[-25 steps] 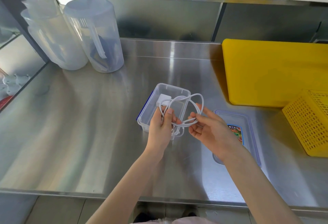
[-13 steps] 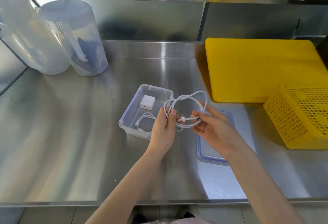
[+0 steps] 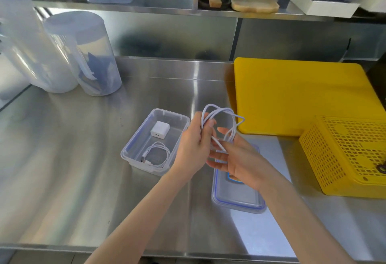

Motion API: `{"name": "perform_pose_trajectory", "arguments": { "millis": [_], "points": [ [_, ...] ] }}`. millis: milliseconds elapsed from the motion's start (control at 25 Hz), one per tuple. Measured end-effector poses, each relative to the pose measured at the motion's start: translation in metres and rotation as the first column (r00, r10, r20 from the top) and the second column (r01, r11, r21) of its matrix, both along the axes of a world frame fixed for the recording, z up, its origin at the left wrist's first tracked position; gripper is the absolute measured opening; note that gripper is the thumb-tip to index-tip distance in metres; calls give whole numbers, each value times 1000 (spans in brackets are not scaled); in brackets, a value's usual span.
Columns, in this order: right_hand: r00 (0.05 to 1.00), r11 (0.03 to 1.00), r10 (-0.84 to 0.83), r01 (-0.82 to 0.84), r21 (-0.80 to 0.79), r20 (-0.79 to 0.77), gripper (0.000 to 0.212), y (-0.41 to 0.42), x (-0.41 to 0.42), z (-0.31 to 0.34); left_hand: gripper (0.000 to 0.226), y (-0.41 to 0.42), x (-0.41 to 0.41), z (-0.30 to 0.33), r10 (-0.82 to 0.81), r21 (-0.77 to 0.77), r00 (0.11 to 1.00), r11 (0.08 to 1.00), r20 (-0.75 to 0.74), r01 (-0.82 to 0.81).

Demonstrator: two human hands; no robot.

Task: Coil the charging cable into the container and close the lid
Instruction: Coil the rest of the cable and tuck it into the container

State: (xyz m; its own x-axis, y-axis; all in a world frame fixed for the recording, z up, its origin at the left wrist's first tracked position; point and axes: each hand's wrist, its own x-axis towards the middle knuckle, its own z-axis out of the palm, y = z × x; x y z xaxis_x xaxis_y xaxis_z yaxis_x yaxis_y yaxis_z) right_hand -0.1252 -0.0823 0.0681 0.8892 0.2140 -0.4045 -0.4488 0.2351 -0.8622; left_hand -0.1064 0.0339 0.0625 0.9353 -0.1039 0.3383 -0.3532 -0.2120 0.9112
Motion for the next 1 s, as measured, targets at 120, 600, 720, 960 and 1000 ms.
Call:
{"name": "perform_pose_trajectory", "arguments": {
  "millis": [120, 600, 720, 960, 1000],
  "points": [
    [991, 989, 133, -131, 67, -20, 45, -9, 7, 15, 19, 6, 14, 6, 56, -47, 998, 997, -28, -58],
    [988, 990, 140, -139, -20, 70, 33, -8, 32, 18, 30, 119, 65, 19, -272, -706, 821, 677, -501, -206],
    [962, 923, 246, -195, -332, 121, 32, 7, 38, 14, 41, 138, 67, 19, -277, -686, 812, 701, -513, -194],
    [752, 543, 655, -400, -739, 75, 24, 58, 47, 13, 43, 148, 69, 26, -273, -528, 798, 846, -537, -67],
    [768, 565, 631, -357, -744, 110, 28, 65, 51, 13, 44, 147, 71, 26, -276, -509, 798, 860, -535, -45]
  ]
}}
